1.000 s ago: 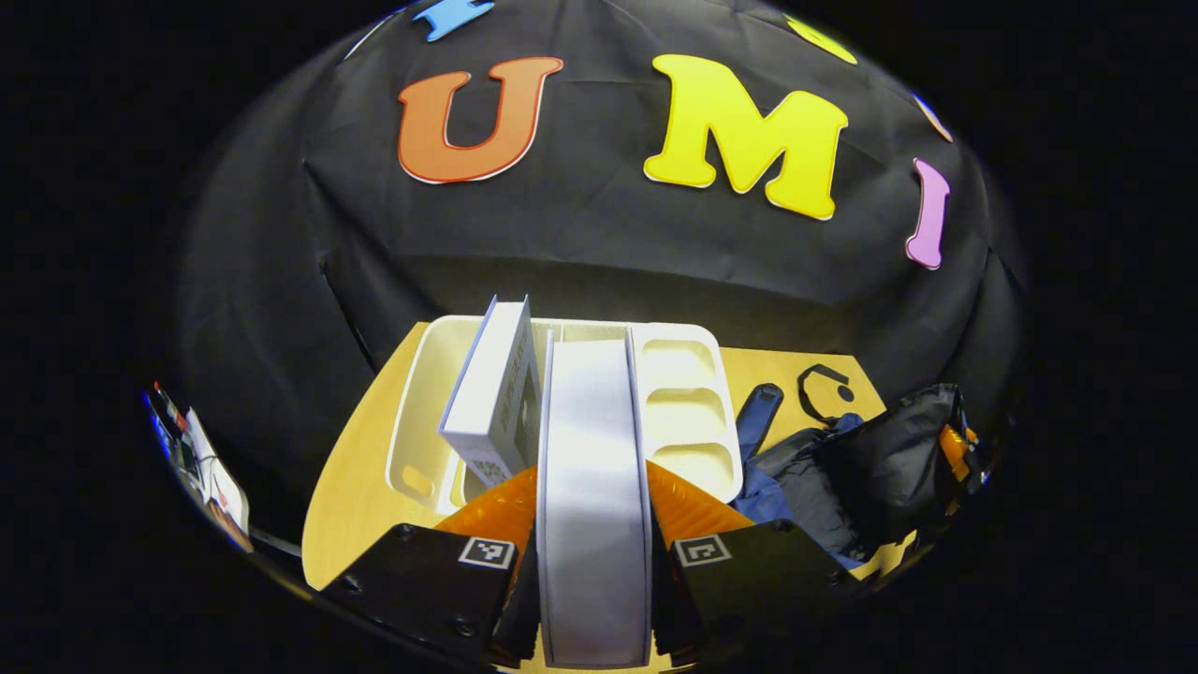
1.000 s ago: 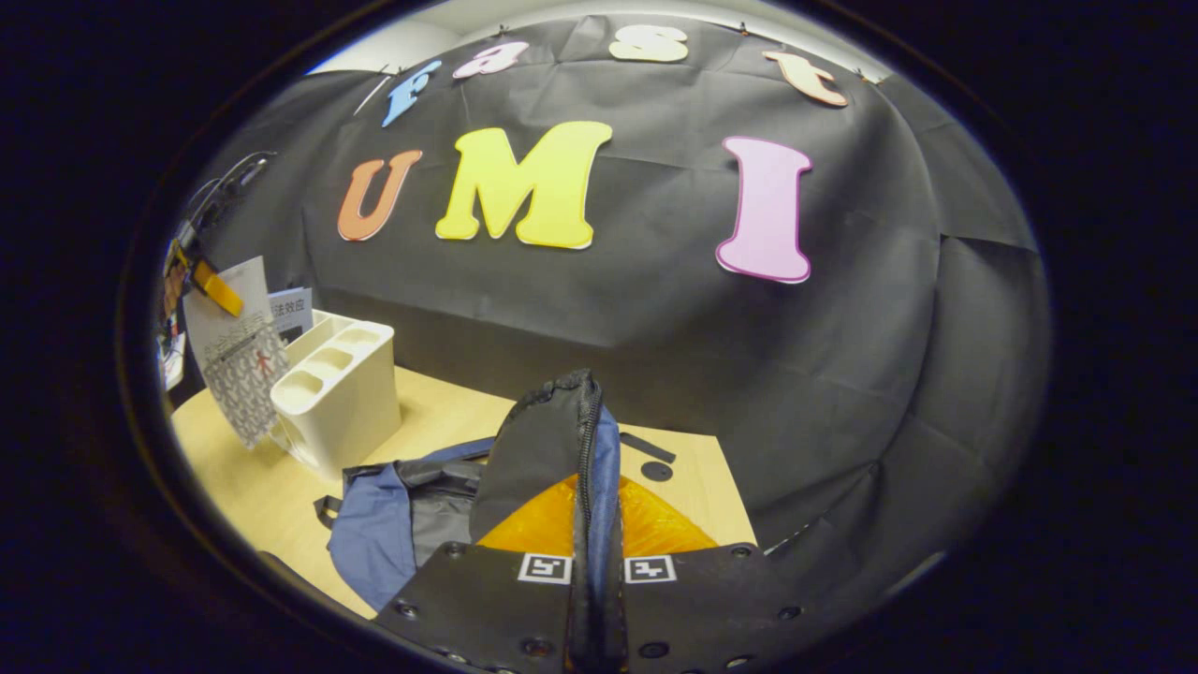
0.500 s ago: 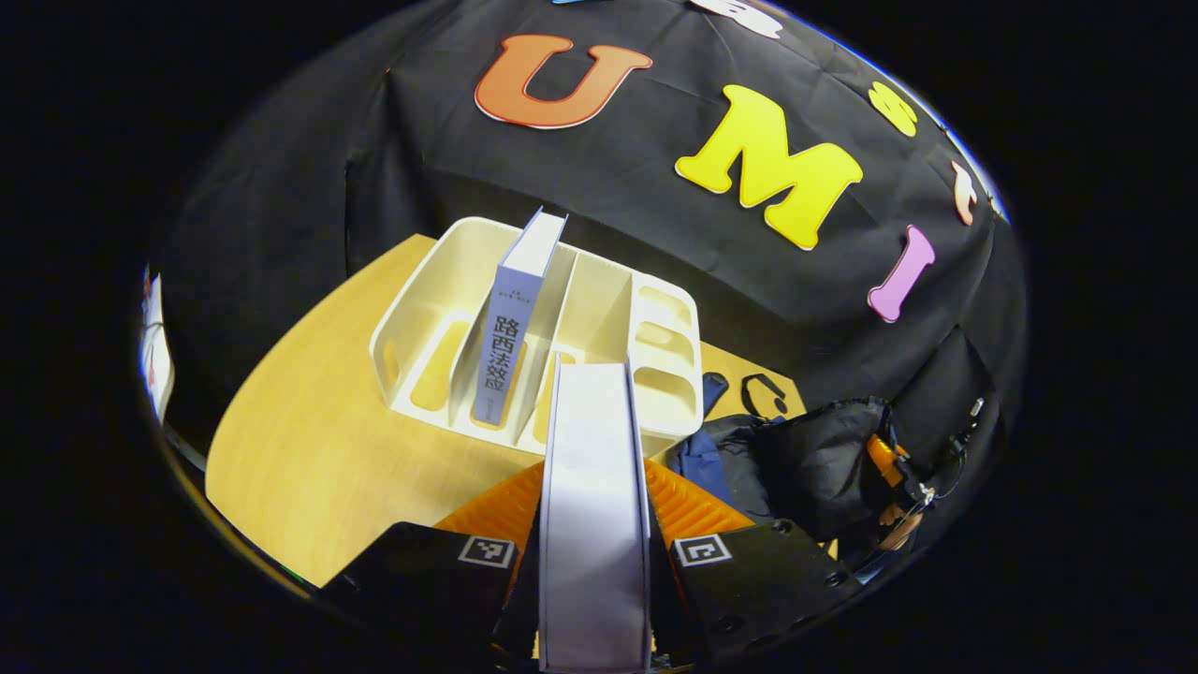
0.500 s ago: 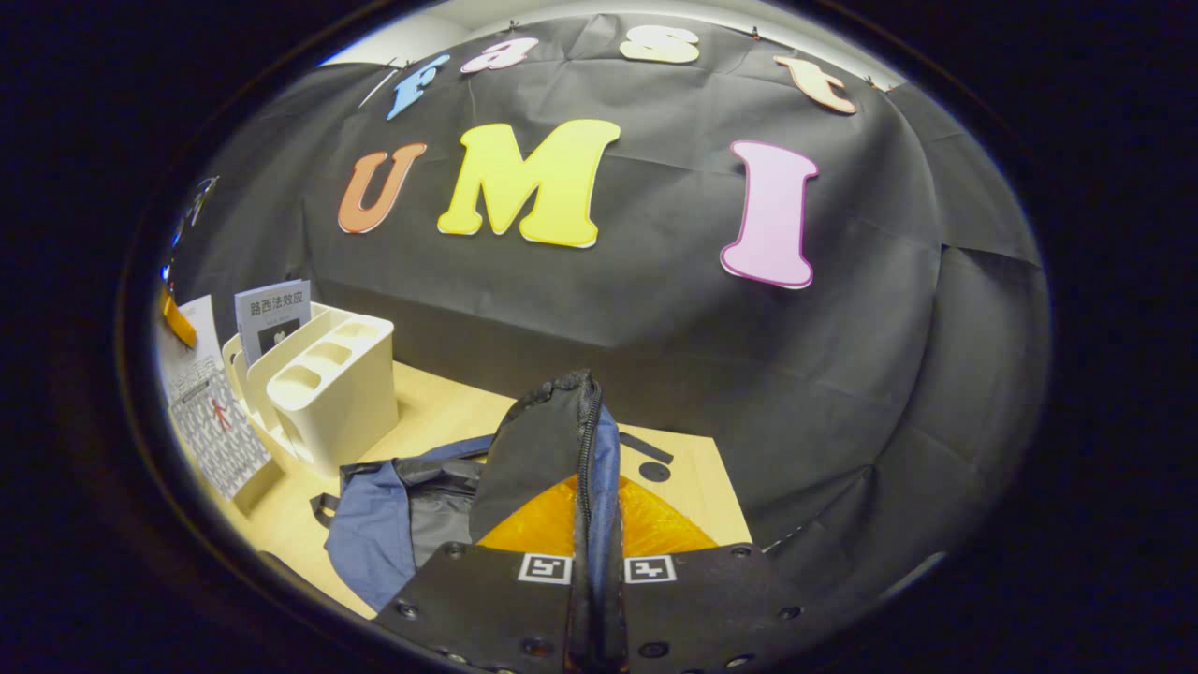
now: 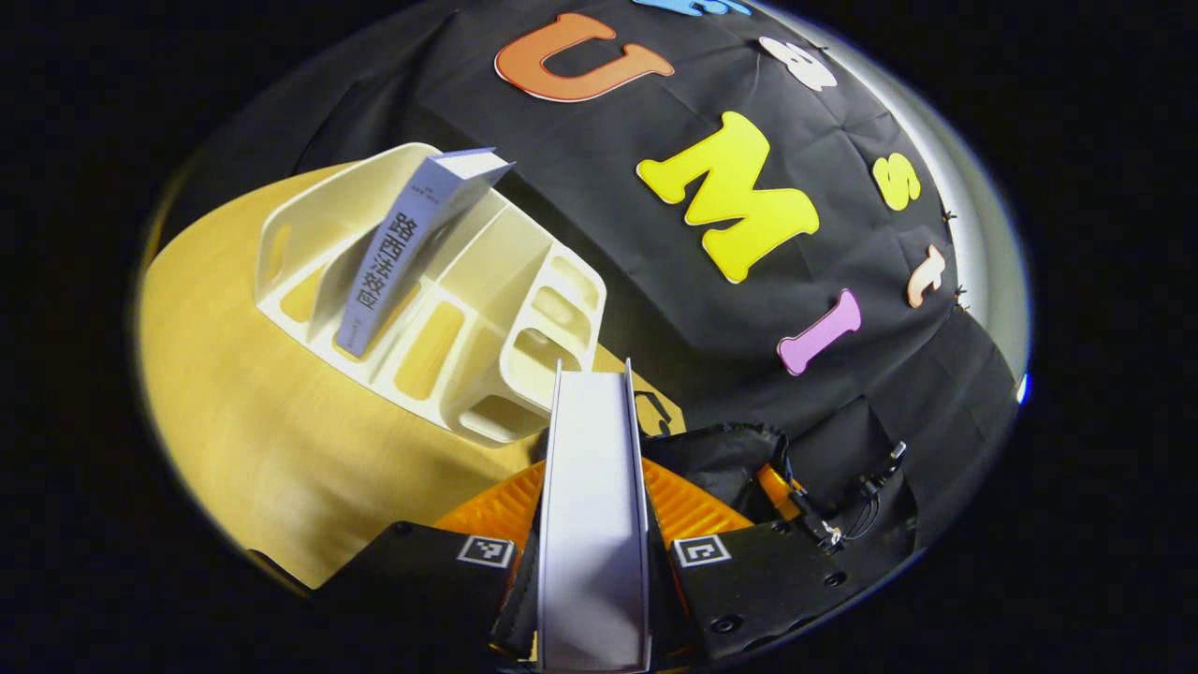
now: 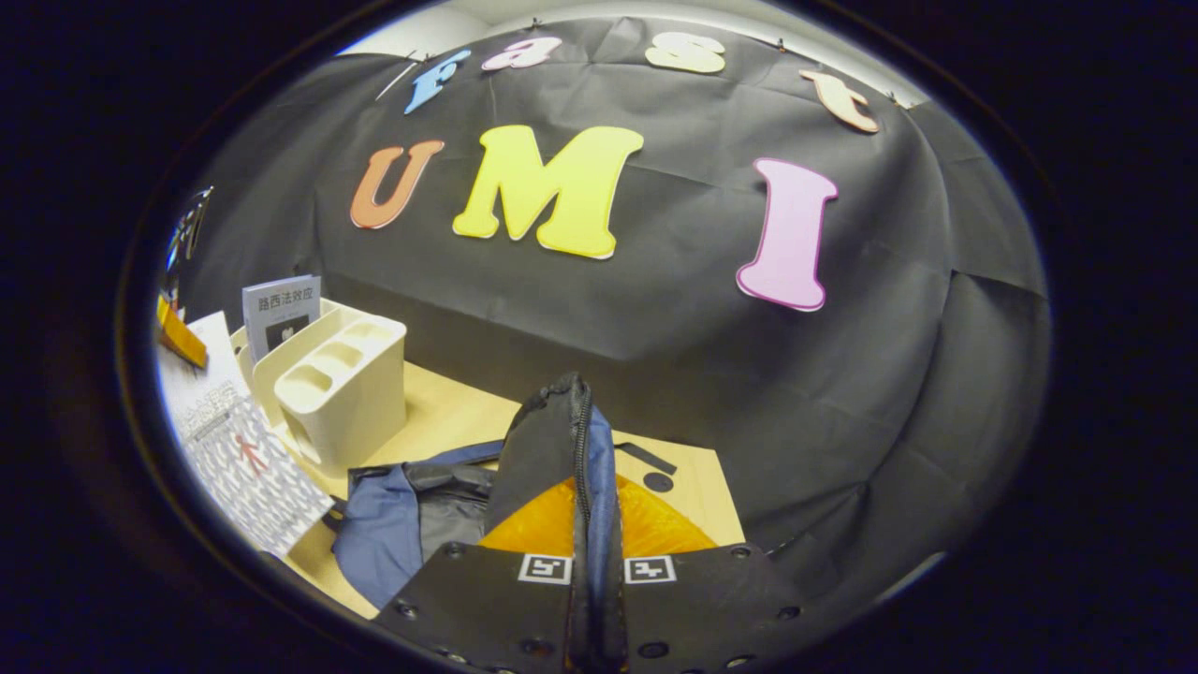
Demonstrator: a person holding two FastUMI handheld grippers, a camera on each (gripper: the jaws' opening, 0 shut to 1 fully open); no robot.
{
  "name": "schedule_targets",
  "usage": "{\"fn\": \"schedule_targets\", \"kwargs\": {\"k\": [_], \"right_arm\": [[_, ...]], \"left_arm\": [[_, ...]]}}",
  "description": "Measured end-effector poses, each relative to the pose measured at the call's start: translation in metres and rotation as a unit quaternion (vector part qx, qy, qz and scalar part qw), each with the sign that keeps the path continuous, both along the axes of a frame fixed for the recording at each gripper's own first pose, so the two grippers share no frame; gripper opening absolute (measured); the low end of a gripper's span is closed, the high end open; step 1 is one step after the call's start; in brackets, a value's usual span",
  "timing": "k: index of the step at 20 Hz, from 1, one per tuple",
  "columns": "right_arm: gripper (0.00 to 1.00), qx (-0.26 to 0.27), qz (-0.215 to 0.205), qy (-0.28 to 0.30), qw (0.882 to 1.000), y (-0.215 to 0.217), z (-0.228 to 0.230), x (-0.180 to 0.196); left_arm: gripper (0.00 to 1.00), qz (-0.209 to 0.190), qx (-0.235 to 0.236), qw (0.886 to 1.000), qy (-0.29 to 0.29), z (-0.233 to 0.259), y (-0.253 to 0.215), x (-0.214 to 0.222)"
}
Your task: Open the schoolbag, grab two books from the bookshelf and put them into the schoolbag.
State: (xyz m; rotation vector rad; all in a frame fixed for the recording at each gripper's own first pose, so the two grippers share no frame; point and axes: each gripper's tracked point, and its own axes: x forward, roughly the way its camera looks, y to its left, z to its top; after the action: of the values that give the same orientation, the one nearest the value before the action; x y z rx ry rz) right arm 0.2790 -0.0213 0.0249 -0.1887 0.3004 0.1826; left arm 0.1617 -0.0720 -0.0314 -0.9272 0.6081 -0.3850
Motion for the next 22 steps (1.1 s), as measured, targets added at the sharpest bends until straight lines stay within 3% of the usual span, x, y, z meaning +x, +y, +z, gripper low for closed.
{"fn": "schedule_targets", "kwargs": {"k": [1, 2, 4, 6, 9, 16, 22], "right_arm": [[0.06, 0.001, 0.001, -0.003, 1.000, 0.002, 0.003, 0.000], [0.06, 0.000, 0.002, -0.007, 1.000, 0.004, 0.006, 0.001], [0.06, -0.002, 0.005, -0.012, 1.000, 0.007, 0.011, 0.002], [0.06, -0.003, 0.009, -0.018, 1.000, 0.009, 0.016, 0.000], [0.06, -0.002, 0.013, -0.022, 1.000, 0.009, 0.019, 0.002], [0.06, 0.020, 0.026, -0.035, 0.999, 0.011, 0.033, -0.007], [0.06, 0.049, 0.025, -0.036, 0.998, 0.008, 0.026, -0.015]], "left_arm": [[0.53, 0.009, 0.000, 1.000, -0.005, -0.002, -0.008, 0.007], [0.48, 0.017, 0.001, 1.000, -0.006, -0.005, -0.018, 0.015], [0.48, 0.019, -0.002, 1.000, -0.003, -0.009, -0.045, 0.030], [0.43, 0.017, -0.026, 1.000, 0.004, -0.011, -0.075, 0.042], [0.48, 0.040, -0.080, 0.996, -0.009, -0.010, -0.117, 0.062], [0.48, 0.033, -0.132, 0.991, 0.002, -0.053, -0.210, 0.093], [0.48, 0.016, -0.085, 0.996, -0.005, -0.114, -0.237, 0.069]]}}
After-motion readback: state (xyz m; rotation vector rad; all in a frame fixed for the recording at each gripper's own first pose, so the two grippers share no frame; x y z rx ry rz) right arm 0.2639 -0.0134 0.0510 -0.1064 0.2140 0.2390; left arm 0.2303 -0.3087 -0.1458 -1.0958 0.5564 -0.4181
